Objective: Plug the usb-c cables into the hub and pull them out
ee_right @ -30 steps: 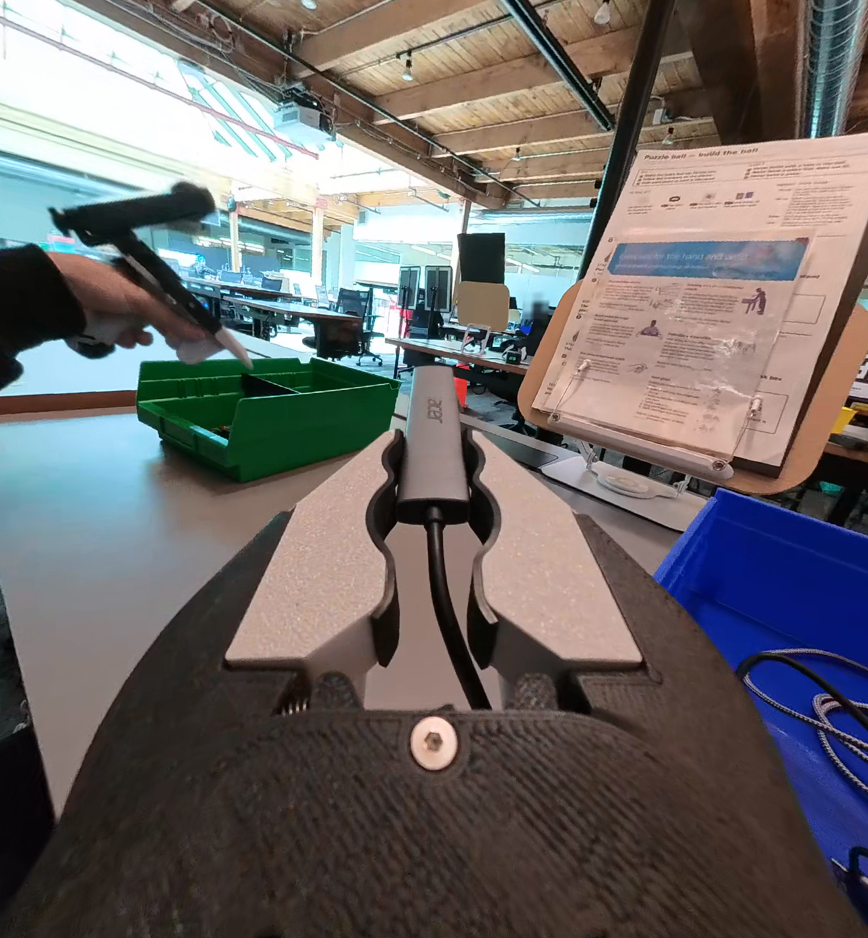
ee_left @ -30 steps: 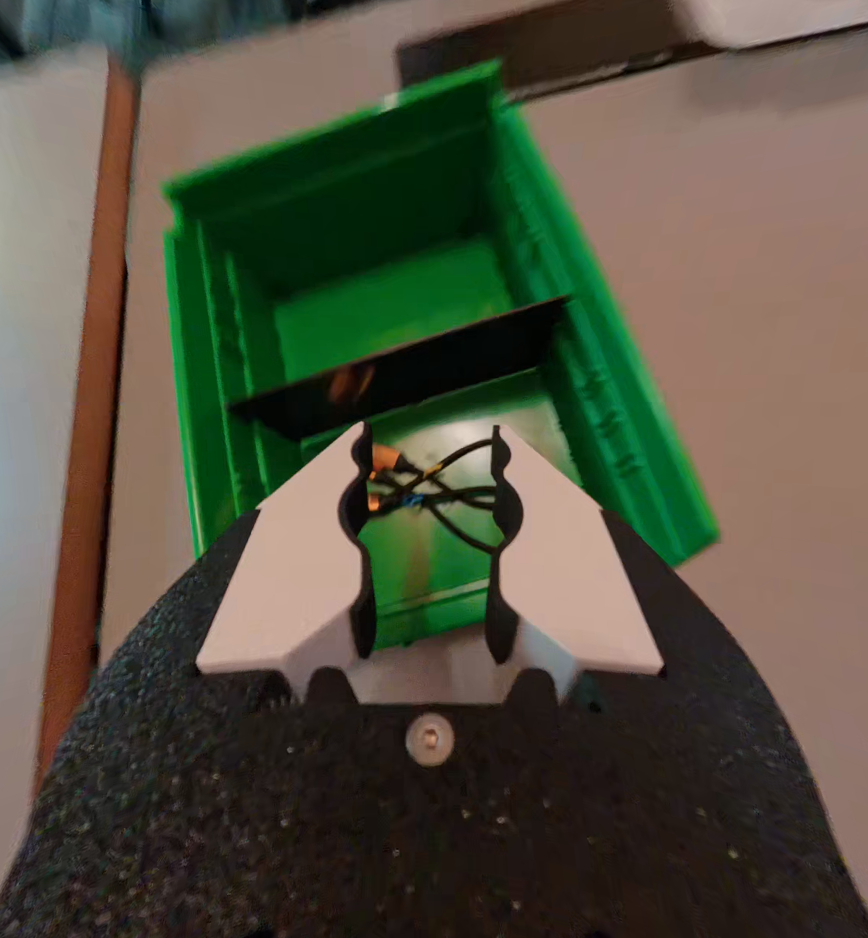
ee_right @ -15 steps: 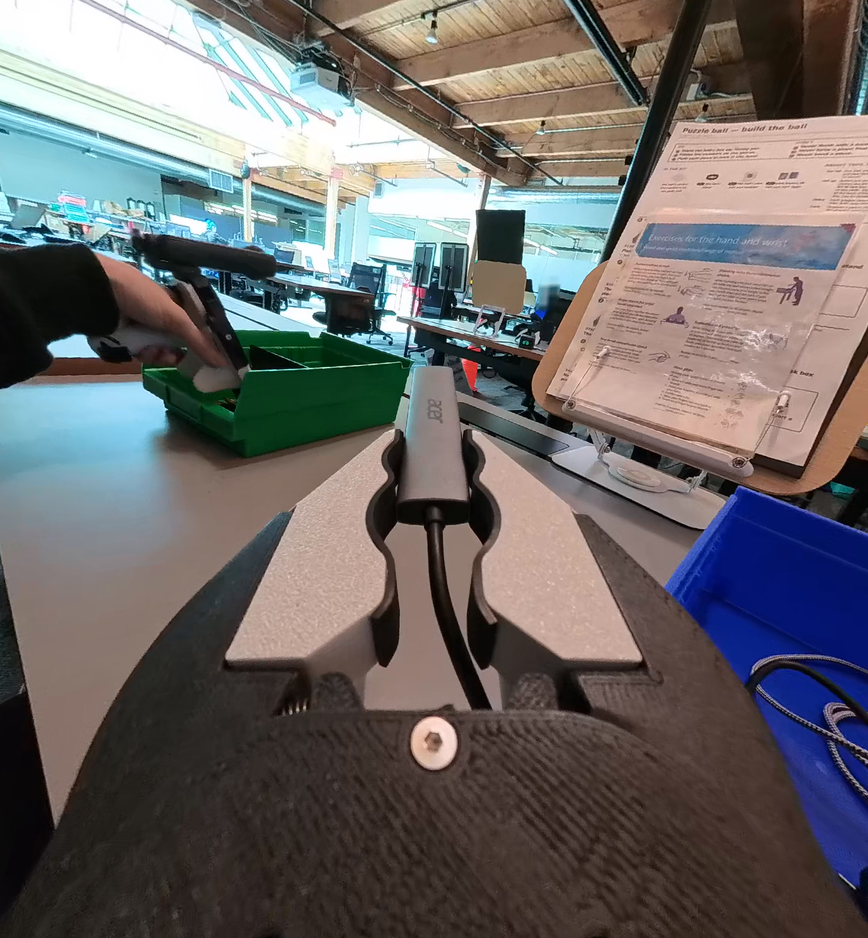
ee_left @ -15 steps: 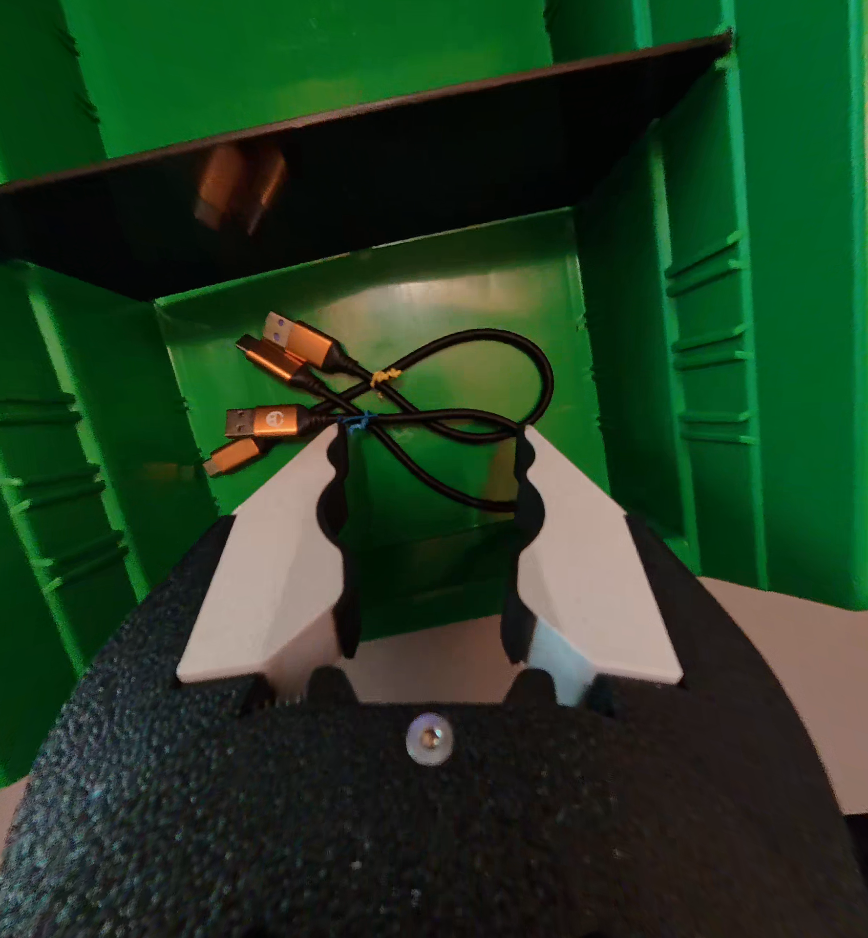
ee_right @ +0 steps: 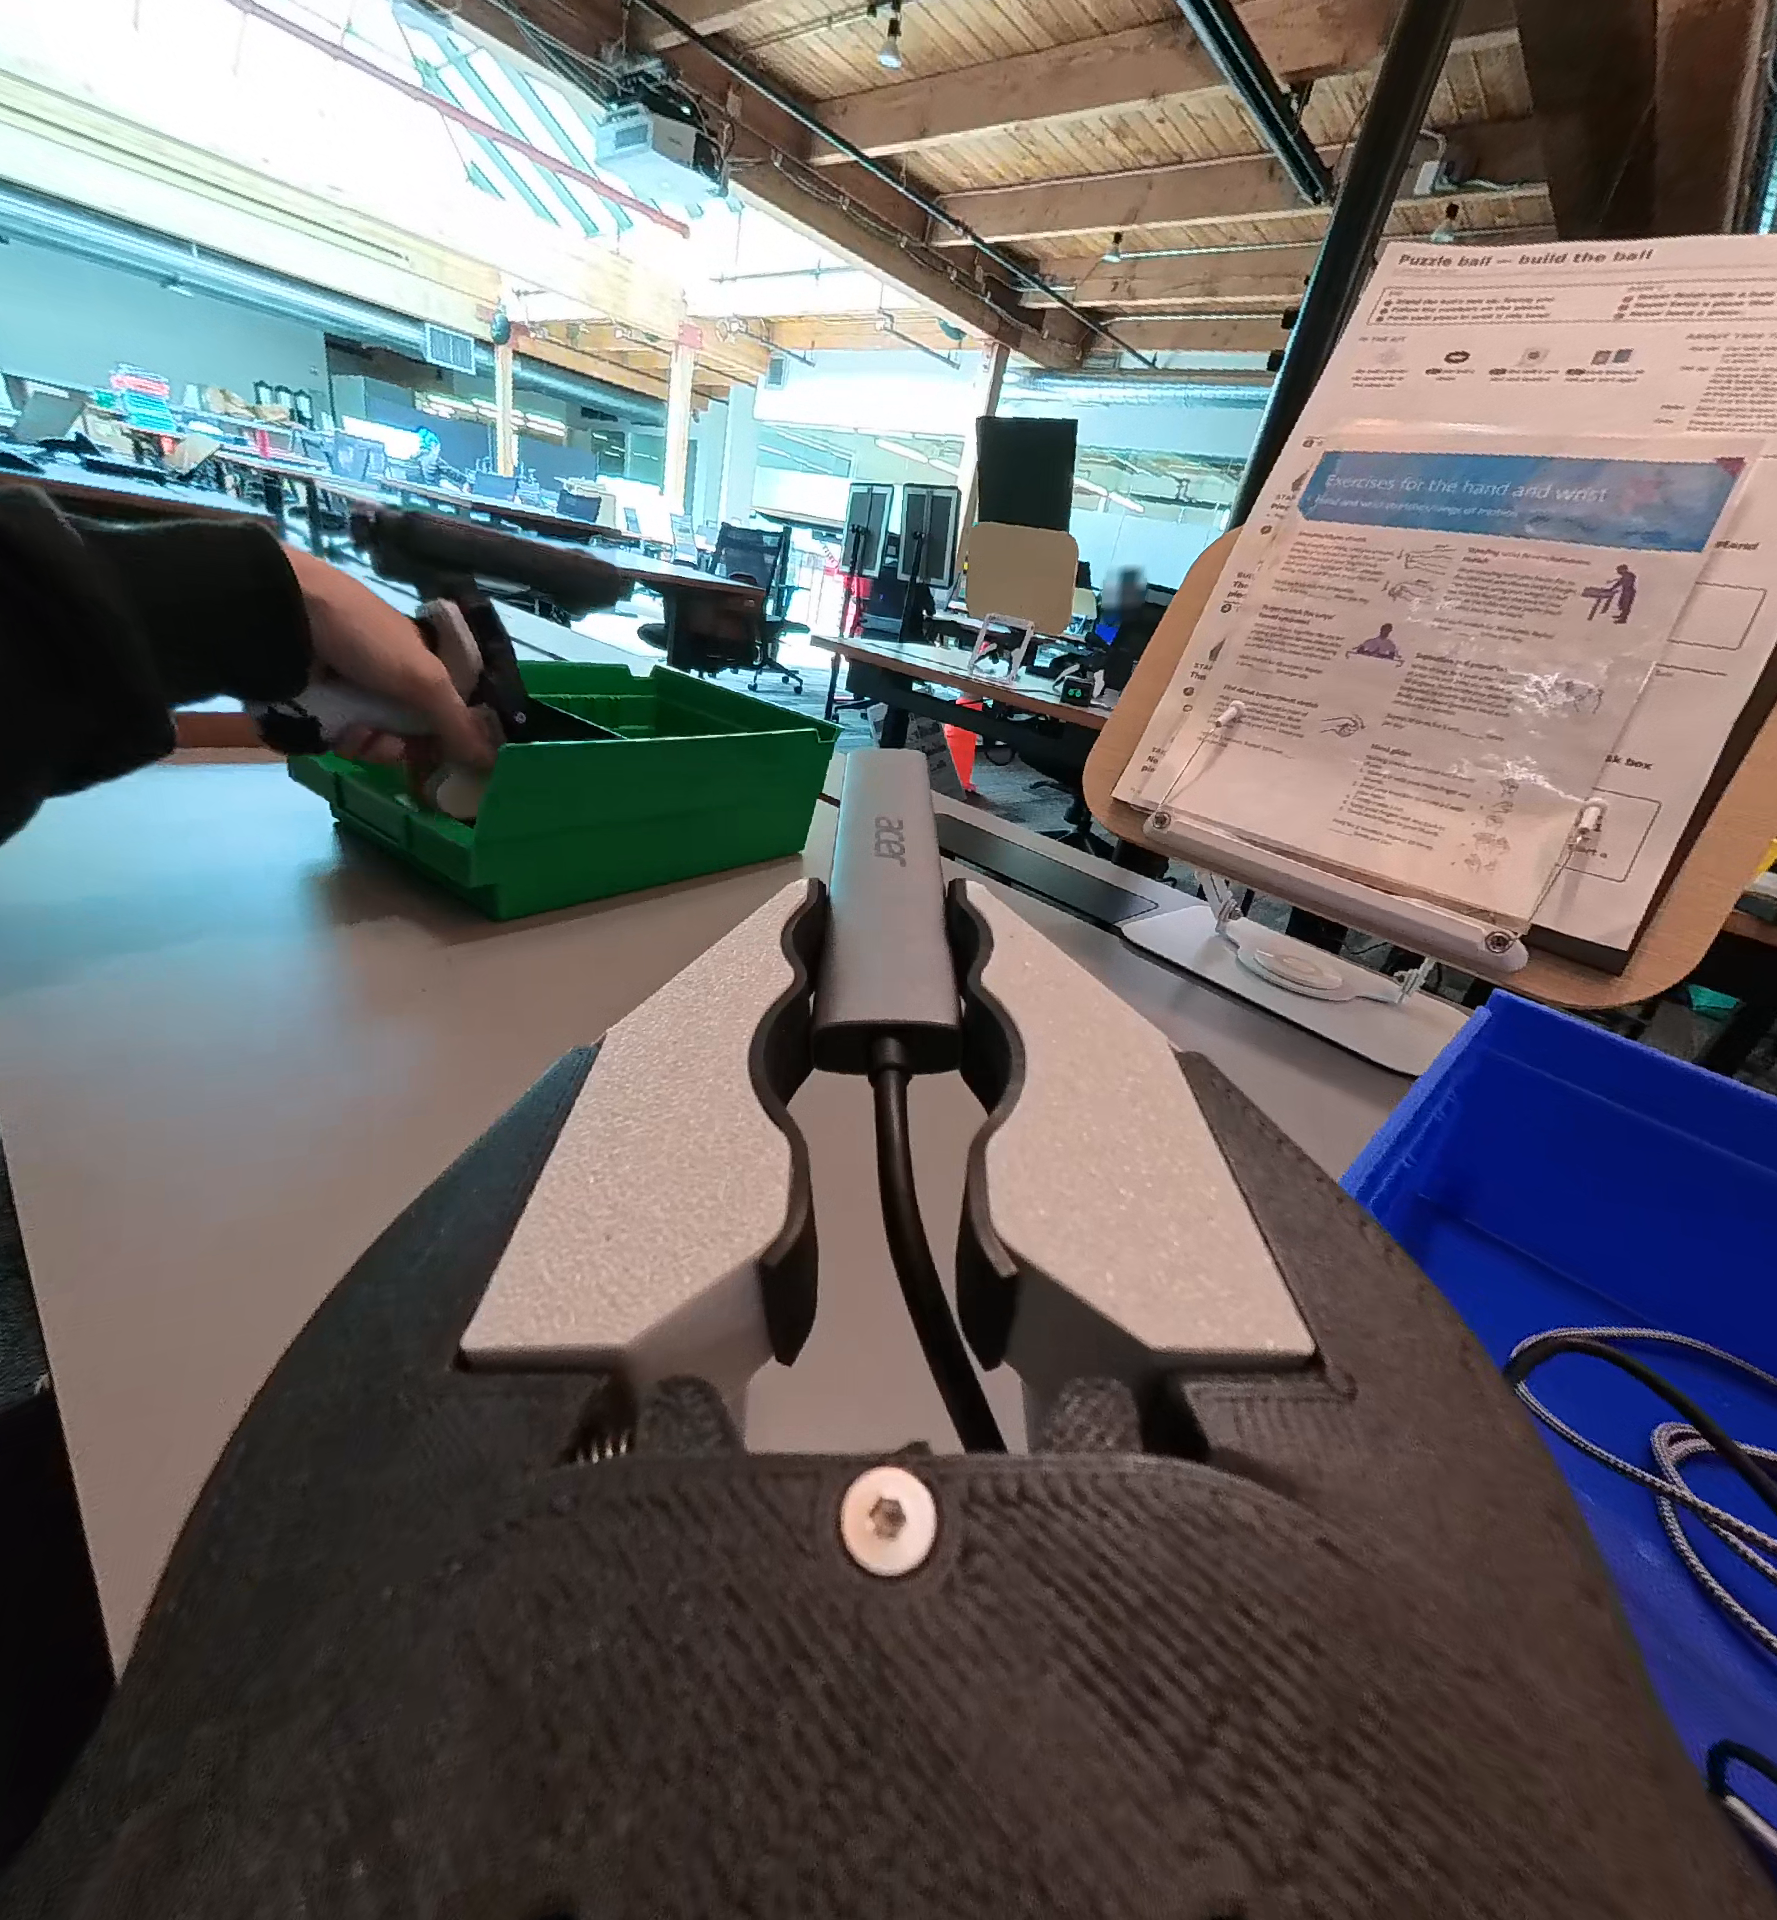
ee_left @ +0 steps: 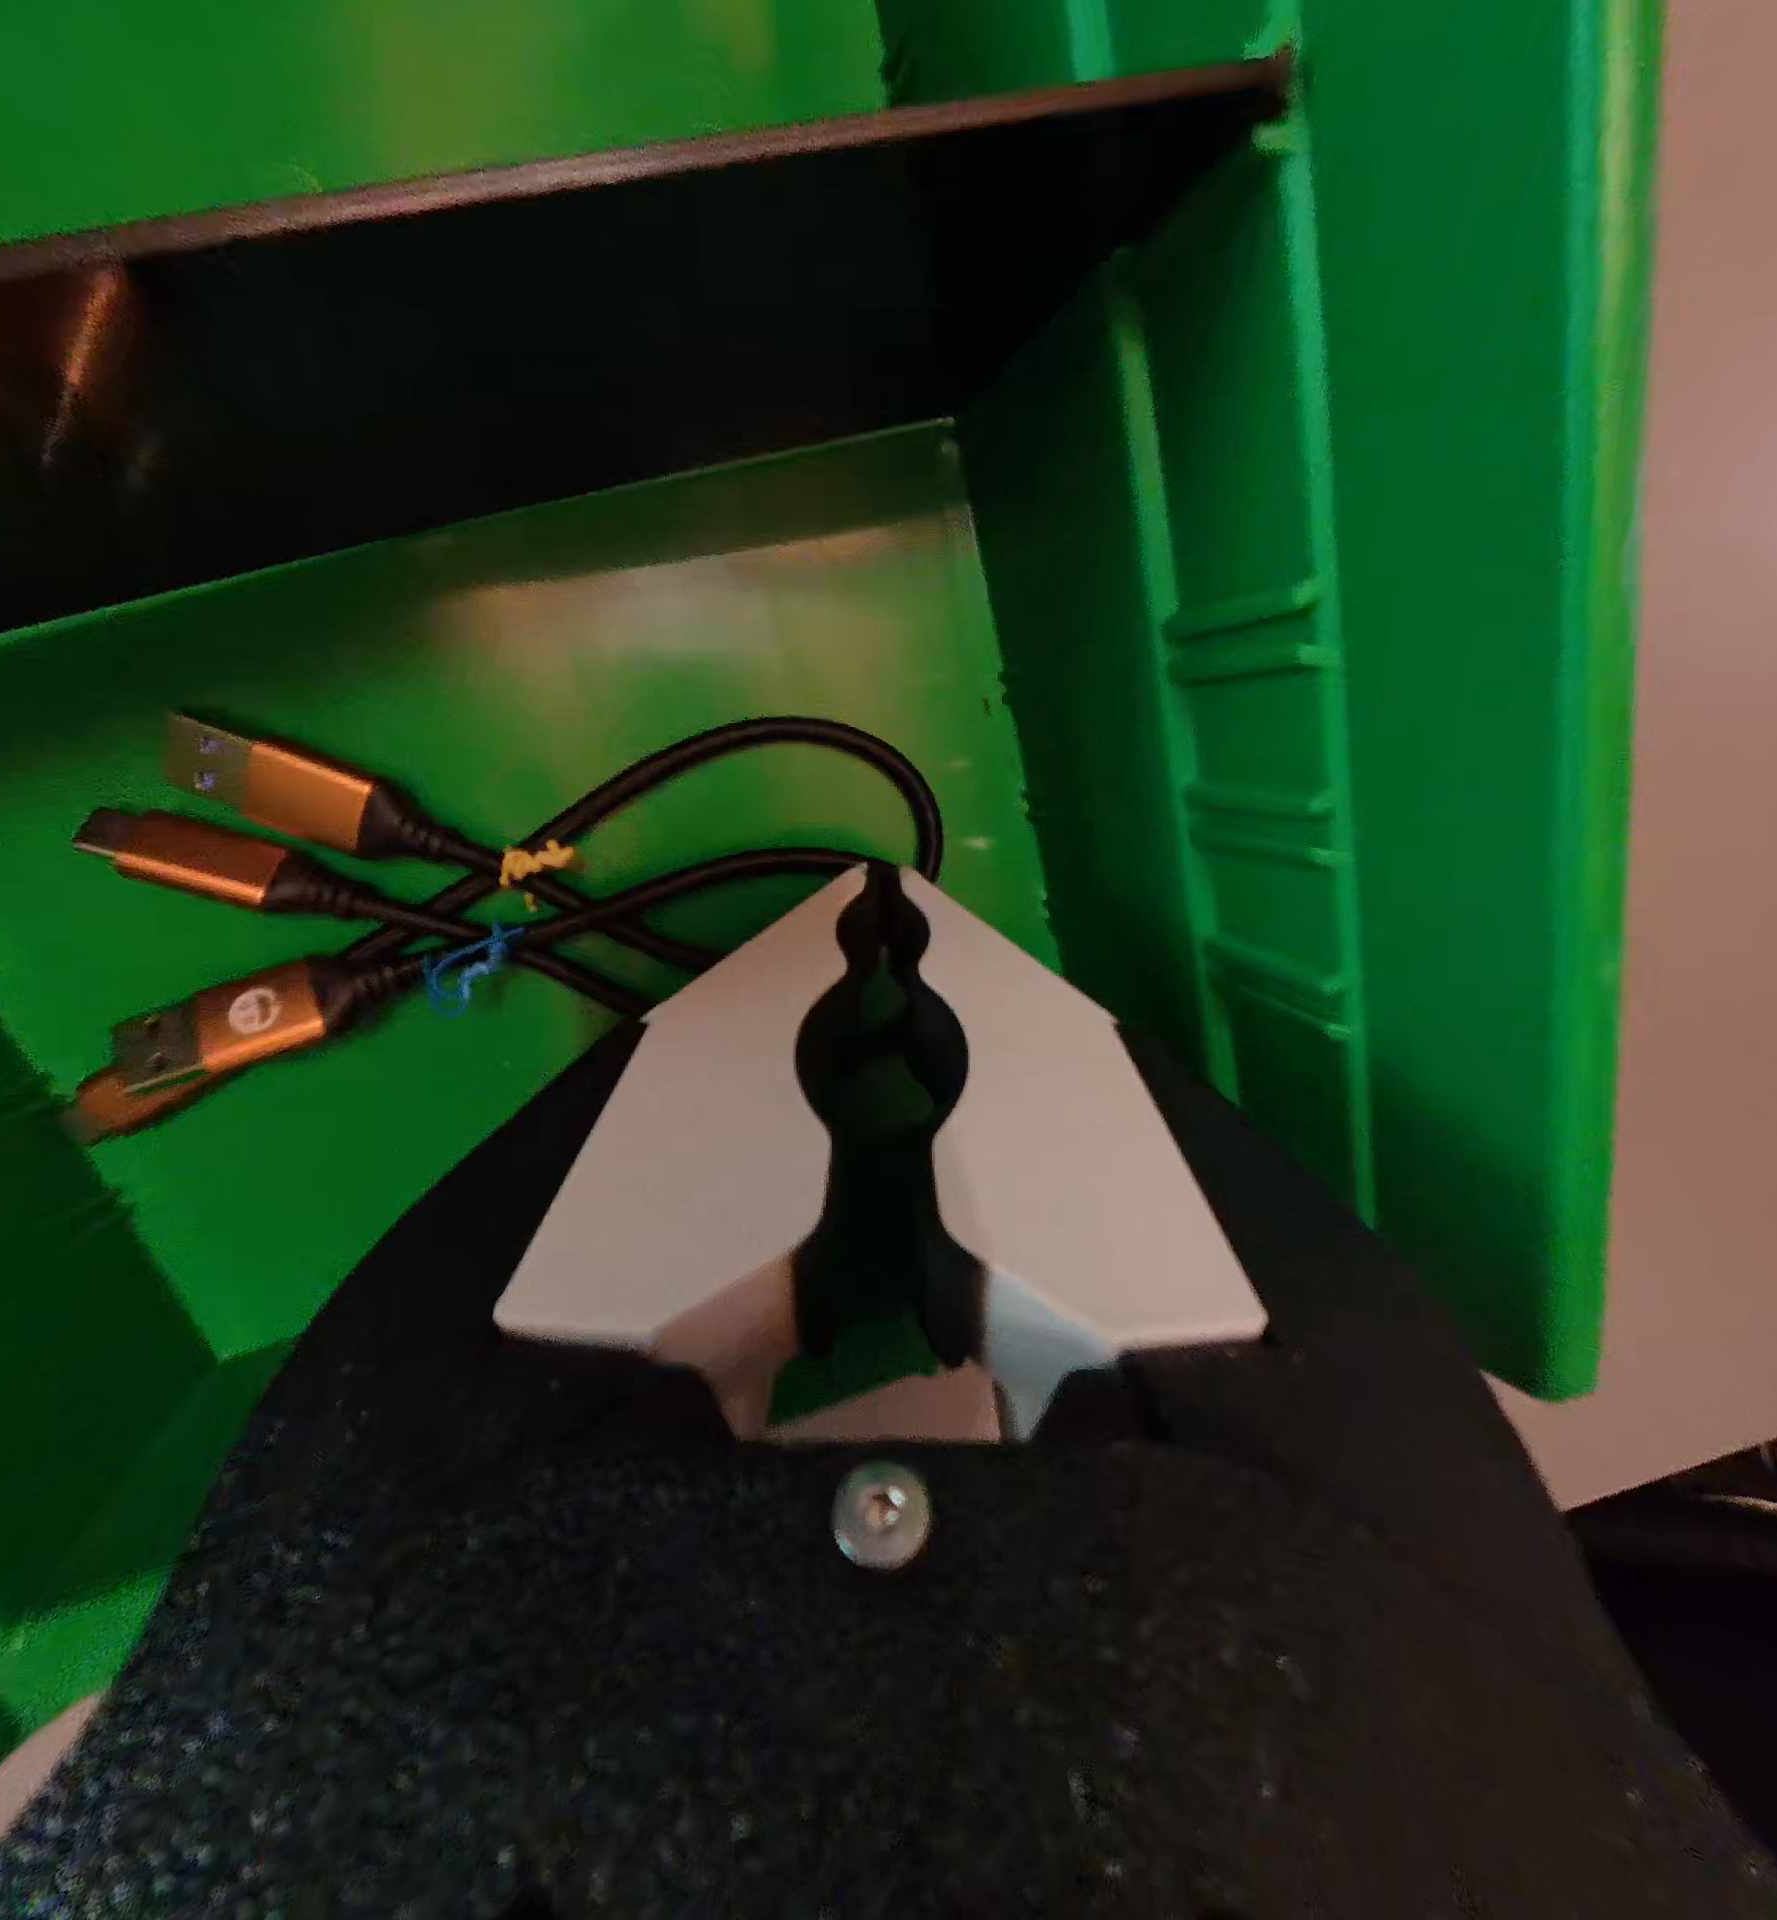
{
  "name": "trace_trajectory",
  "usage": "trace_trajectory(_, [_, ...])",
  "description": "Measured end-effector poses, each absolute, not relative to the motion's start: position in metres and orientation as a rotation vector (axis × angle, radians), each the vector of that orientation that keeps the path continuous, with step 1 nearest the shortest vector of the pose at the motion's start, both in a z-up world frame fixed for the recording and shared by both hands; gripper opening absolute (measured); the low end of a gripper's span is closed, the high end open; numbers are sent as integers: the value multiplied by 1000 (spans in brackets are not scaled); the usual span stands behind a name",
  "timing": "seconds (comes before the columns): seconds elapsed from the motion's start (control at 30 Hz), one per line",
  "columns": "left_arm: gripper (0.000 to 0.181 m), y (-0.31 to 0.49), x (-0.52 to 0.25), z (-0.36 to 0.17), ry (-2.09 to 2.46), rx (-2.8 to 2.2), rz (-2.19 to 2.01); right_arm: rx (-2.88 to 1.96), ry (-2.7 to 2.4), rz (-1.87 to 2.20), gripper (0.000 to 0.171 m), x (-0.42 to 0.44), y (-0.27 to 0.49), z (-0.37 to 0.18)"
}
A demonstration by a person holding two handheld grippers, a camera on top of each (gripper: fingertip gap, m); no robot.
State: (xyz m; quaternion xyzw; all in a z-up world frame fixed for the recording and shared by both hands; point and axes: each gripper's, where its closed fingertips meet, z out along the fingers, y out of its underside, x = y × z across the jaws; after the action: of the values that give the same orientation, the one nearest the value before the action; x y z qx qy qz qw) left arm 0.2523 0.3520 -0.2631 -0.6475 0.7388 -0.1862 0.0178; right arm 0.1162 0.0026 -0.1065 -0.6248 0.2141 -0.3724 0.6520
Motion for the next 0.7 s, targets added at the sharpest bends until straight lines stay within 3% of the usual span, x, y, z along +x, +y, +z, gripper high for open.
trace_trajectory(0.23, [1,349,258,-258,2236,-2052,-765,-1417,491,-847,22,118,0,-106])
trace_trajectory(0.3, [26,348,259,-253,2226,-2063,-796,-1420,490,-847,22,118,0,-107])
trace_trajectory(0.43, [41,350,253,-258,2315,-2023,-663,-1431,482,-845,22,117,3,-108])
trace_trajectory(0.53, [42,347,255,-262,2316,-2039,-639,-1438,481,-843,22,118,4,-110])
trace_trajectory(0.7, [17,348,257,-267,2401,-1823,-514,-1442,481,-847,22,118,3,-110])
